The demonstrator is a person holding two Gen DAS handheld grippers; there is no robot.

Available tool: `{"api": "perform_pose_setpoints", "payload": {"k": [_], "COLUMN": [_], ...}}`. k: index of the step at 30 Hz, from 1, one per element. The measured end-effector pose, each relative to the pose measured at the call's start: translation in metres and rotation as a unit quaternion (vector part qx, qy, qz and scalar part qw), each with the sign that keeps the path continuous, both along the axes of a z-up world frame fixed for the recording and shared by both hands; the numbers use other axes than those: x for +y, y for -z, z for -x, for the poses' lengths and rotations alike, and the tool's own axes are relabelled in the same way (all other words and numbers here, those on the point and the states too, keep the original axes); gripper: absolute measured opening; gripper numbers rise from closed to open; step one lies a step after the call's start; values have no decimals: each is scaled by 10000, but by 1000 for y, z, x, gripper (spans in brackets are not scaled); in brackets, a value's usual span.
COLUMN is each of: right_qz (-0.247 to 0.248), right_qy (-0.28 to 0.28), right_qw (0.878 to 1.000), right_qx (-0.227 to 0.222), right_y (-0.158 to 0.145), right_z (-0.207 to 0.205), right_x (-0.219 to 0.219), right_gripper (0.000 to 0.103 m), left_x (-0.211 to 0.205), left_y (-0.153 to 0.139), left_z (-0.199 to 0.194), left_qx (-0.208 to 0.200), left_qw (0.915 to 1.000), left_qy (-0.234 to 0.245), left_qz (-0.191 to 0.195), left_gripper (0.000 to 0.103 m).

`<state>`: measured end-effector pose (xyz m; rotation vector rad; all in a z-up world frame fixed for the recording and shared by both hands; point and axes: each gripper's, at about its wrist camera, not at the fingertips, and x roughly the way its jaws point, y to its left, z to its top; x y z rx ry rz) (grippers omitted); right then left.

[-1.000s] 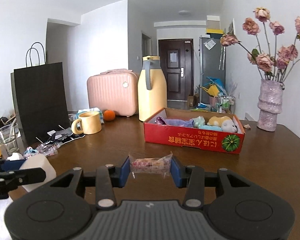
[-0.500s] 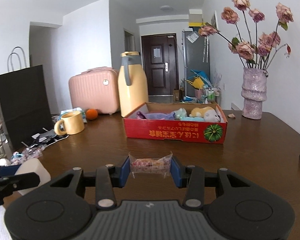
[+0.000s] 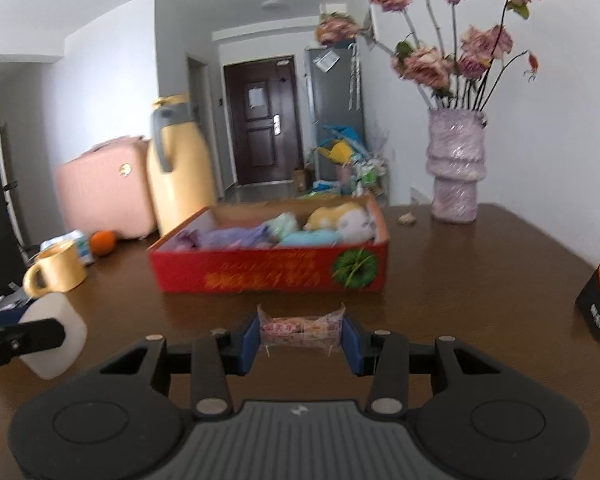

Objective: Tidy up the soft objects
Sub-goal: 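Carry the foam cylinder and wrapper into the box and open both grippers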

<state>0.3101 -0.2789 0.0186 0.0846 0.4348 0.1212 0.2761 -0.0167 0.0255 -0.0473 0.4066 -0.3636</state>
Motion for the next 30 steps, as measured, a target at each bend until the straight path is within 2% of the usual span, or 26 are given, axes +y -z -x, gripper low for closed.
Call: {"api": "perform_pose_setpoints", "payload": {"k": [4, 7, 10, 12, 14, 16, 18, 21, 24, 26, 30], "right_qz": [-80, -228, -235, -198, 45, 379, 529, 654, 615, 790, 824], "right_qy": [-37, -138, -124, -147, -72, 9, 56, 68, -103, -50, 17], "right_qw": [9997, 9992, 9996, 9995, 9992, 9976, 9956, 9935, 9949, 9947, 9953], "right_qx": [-228, -300, -68, 186, 401, 575, 771, 926, 788, 661, 508], "right_y": [-22, -38, -43, -39, -28, -12, 5, 20, 19, 13, -10], "right_z": [-40, -87, -149, -190, -230, -262, -288, -309, -308, -304, -289], "right_x": [-22, -35, -42, -43, -39, -32, -28, -21, -16, -12, -14], "right_gripper": [42, 42, 42, 43, 43, 43, 46, 54, 57, 57, 57], "left_x": [-25, -48, -67, -77, -85, -89, -85, -78, -73, -70, -61], "left_y": [-24, -34, -28, -19, -9, 1, 15, 27, 24, 18, -7], "left_z": [-67, -127, -201, -248, -287, -314, -336, -350, -346, -339, -320], "left_qx": [-75, -100, 307, 664, 936, 982, 1160, 1393, 1232, 1131, 936], "left_qw": [9988, 9983, 9987, 9974, 9955, 9947, 9924, 9890, 9910, 9922, 9940], "left_qy": [489, 562, 412, 282, -74, -184, -394, -495, -512, -513, -563], "left_qz": [-1, -68, -17, -53, -138, -231, -97, 100, 105, 49, -17], "left_gripper": [56, 56, 56, 56, 57, 63, 68, 84, 84, 84, 86]}}
